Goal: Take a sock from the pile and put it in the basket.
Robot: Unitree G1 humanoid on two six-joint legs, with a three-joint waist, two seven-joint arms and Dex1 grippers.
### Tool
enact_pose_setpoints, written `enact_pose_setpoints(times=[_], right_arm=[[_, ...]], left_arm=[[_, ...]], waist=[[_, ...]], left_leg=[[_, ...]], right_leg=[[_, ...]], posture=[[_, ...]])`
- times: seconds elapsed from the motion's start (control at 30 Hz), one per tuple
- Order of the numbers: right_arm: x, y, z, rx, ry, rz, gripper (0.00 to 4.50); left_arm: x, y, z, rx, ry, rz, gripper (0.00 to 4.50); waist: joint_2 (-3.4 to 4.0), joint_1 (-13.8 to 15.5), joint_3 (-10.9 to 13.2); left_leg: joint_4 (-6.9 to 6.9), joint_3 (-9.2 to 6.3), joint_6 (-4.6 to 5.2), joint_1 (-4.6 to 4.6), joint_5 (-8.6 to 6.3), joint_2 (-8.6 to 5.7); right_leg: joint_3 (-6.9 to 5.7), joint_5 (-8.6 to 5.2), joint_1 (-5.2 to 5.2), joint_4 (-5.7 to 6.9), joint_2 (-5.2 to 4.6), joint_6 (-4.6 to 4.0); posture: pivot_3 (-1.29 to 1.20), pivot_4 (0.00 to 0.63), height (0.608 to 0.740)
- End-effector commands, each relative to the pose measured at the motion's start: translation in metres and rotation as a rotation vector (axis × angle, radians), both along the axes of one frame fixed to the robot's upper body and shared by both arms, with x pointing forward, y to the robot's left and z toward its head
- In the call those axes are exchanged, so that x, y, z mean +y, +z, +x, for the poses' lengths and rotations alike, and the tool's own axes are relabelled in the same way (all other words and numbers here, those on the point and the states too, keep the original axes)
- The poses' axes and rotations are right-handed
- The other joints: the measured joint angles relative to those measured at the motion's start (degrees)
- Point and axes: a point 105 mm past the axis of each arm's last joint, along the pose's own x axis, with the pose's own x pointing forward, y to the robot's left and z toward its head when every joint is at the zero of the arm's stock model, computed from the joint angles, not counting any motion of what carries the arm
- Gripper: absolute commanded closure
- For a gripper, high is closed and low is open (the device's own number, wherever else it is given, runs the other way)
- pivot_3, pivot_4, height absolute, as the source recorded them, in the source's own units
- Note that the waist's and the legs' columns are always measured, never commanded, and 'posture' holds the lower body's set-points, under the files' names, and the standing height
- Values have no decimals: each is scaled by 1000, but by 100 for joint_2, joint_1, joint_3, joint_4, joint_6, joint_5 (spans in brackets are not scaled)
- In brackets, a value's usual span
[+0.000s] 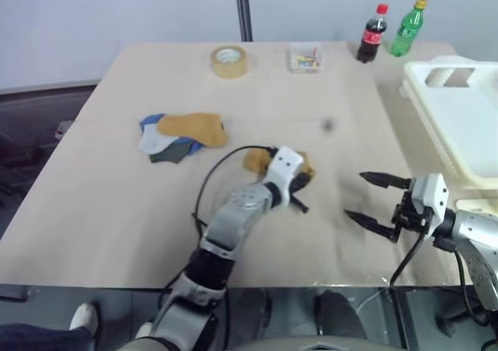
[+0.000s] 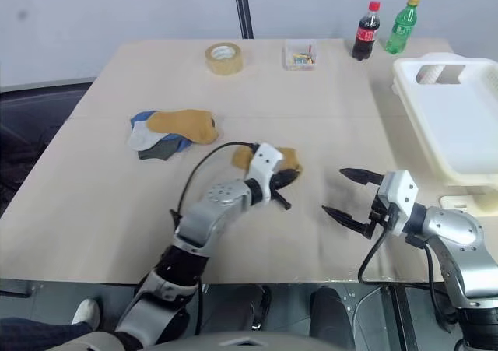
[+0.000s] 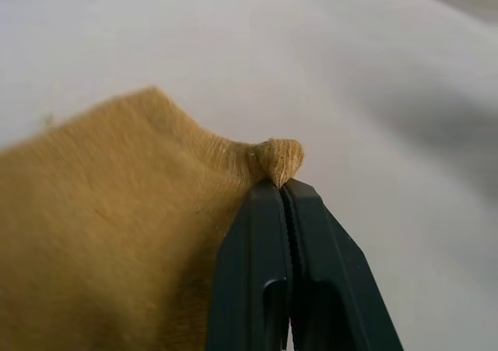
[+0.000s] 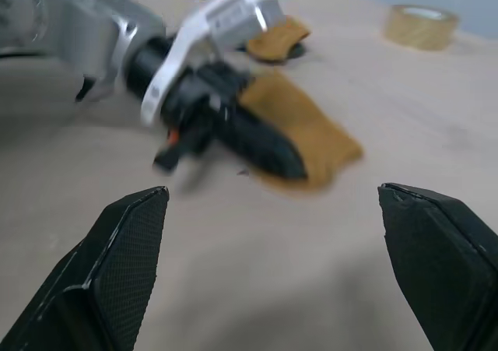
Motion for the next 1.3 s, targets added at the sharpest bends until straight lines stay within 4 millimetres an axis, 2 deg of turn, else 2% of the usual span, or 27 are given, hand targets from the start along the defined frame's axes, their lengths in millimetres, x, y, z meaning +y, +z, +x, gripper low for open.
enact_pose_setpoints(times=[0.03,0.13,0.23,0.3,0.43,0.5,0.63,0.8,0.97,1.07,1.13,1.2,1.3], right_arm=[[-2,13,1,-56,-47,-15,0],[-1,14,1,-68,-63,-14,0],[-1,18,3,-81,-76,-5,0],[-1,20,4,-84,-84,1,0],[-2,23,8,-82,-99,26,0],[-2,23,12,-82,-98,22,0],[3,18,31,-58,-140,11,0],[13,12,49,-46,-155,-23,0],[15,-5,89,18,-321,-83,0],[23,-15,104,78,-378,-91,0],[32,-20,109,115,-379,-81,0],[31,-30,113,181,-415,-96,0],[29,-40,101,223,-370,-164,0]], left_arm=[[-21,2,2,-25,-21,15,4475],[-30,9,8,-52,-7,-4,4475],[-27,16,16,-49,45,-54,3714],[-20,29,15,-60,36,-109,3089],[23,81,34,-118,124,-199,3089],[42,85,49,-147,193,-142,3089],[64,69,76,-119,271,-66,3089],[68,44,88,-98,257,40,3089],[67,6,83,-64,184,167,3089],[67,-3,76,-36,150,177,3089],[69,-6,71,-41,133,190,3089],[73,-5,69,-92,140,225,3089],[81,-5,53,-80,132,232,3089]], waist=[[-1,2,0],[-2,-2,1],[-2,-8,1],[-2,-15,1],[-5,-12,3],[-7,-22,4],[-4,-15,1],[-12,-5,7],[-10,-63,5],[-7,-94,2],[-6,-130,2],[-6,-164,1],[-2,-177,-8]], left_leg=[[0,0,0,0,0,0],[1,2,0,0,0,-1],[1,3,0,0,0,-1],[1,3,0,0,0,0],[1,3,0,-1,0,1],[8,1,0,-9,0,1],[9,4,-1,-2,1,1],[24,-9,-1,-23,1,-6],[29,-6,-1,-29,1,-8],[31,-12,-1,-25,1,-8],[32,-11,-1,-26,1,-8],[32,-11,0,-27,0,-10],[35,-12,0,-27,0,-15]], right_leg=[[0,0,1,-1,0,0],[1,0,0,-1,-1,0],[3,0,0,-1,0,1],[4,0,-3,1,1,1],[4,0,-5,2,2,1],[3,0,-12,6,5,1],[4,0,-4,3,6,1],[-7,1,-13,4,1,1],[-5,2,-19,8,-2,2],[-7,2,-17,15,-2,2],[-6,2,-17,14,-3,2],[-4,2,-17,12,-5,2],[-2,2,-17,13,-9,2]], posture=[[0,150,740],[0,150,740],[0,150,740],[0,150,740],[0,150,740],[0,150,740],[0,150,740],[0,150,740],[0,150,740],[0,150,740],[0,150,740],[0,150,740],[0,150,740]])
